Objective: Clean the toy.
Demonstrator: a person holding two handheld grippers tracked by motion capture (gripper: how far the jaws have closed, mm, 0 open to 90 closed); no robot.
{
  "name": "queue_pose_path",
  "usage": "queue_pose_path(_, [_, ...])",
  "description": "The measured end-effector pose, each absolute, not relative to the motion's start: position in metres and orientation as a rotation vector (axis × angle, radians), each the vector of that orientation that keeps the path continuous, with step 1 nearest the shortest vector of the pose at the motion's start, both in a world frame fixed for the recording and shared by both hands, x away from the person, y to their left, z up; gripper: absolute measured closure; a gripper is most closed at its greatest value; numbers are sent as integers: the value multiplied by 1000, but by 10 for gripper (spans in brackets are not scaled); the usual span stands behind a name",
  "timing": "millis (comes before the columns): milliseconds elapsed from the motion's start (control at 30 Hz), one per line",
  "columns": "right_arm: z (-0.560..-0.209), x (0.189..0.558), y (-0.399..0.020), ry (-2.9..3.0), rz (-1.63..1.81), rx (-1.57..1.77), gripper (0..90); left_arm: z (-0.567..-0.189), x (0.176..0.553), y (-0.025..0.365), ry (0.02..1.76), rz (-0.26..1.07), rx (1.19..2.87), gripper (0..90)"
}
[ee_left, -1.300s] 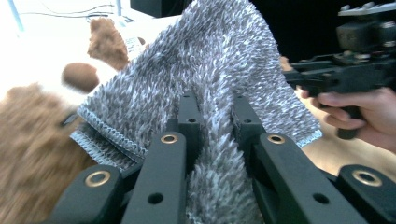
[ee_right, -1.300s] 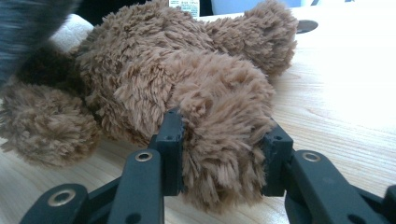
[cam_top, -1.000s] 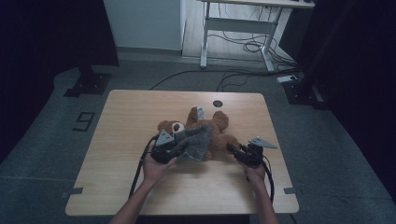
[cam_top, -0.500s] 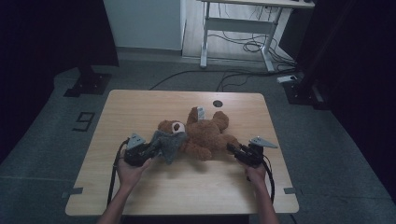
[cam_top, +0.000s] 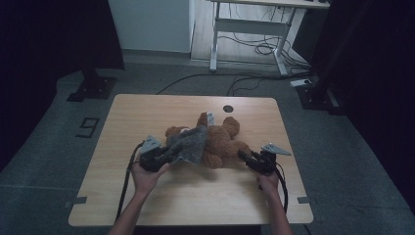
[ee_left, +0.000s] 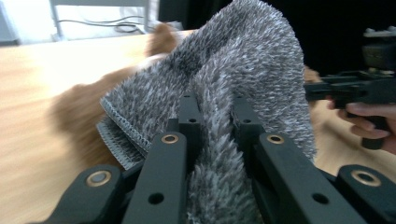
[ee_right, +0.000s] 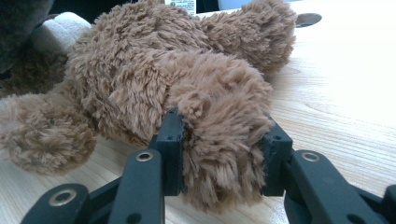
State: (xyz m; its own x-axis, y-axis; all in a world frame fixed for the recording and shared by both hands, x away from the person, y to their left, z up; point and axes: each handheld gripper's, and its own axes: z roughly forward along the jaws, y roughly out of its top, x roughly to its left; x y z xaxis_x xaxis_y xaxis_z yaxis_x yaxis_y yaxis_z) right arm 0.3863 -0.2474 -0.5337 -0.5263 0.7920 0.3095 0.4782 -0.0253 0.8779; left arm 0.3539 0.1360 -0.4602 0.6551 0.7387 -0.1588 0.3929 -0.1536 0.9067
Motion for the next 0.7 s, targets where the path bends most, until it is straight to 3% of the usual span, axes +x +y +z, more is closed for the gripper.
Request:
queue_pose_path(267, [-533,386,-248,1978,1564,1332,614,-476,374,77,870,374,1923,780])
queue_pose_path(700, [-533,388,-249,1981,1577,1320,610,-484,357,128,940,431,1886,780])
